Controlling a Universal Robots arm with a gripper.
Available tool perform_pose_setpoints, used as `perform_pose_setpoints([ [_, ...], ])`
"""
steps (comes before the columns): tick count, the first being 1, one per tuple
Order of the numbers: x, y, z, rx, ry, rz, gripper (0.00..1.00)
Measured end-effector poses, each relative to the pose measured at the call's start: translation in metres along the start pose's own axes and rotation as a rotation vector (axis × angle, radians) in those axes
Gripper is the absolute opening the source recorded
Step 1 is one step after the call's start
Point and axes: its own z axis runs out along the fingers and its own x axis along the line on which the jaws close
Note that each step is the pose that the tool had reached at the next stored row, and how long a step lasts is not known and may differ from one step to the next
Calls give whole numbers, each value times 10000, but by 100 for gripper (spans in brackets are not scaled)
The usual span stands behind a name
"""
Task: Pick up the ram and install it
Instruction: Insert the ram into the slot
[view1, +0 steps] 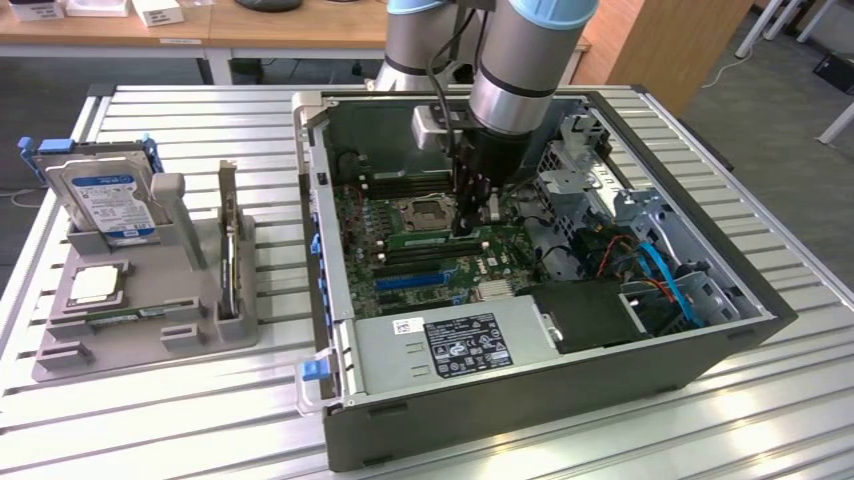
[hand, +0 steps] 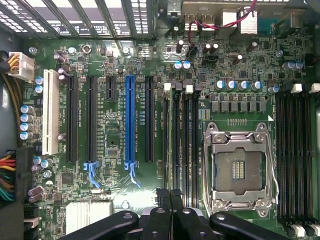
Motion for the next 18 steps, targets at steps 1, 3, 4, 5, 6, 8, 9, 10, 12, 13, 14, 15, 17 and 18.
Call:
perform_pose_setpoints([
  [1,-1,0,3,1,-2,0,12],
  [3,0,-1,22,1,-2,0,12],
  [4,1,-2,31,0,0,0,12],
  [5,1,-2,41,0,-3,0,12],
  [6,1,-3,48,0,-2,-1,12],
  [8,2,-3,53,-1,-2,0,12],
  [9,2,-3,52,-1,-1,-1,12],
  [10,2,-3,53,-1,-1,0,12],
  [12,1,-3,53,-1,-3,0,12],
  [13,1,-3,54,0,-6,0,12],
  [14,1,-3,54,0,-9,0,12],
  [15,1,-3,55,0,-9,-1,12],
  [17,2,-3,56,-1,-8,-1,12],
  [18,2,-3,57,0,-10,-1,12],
])
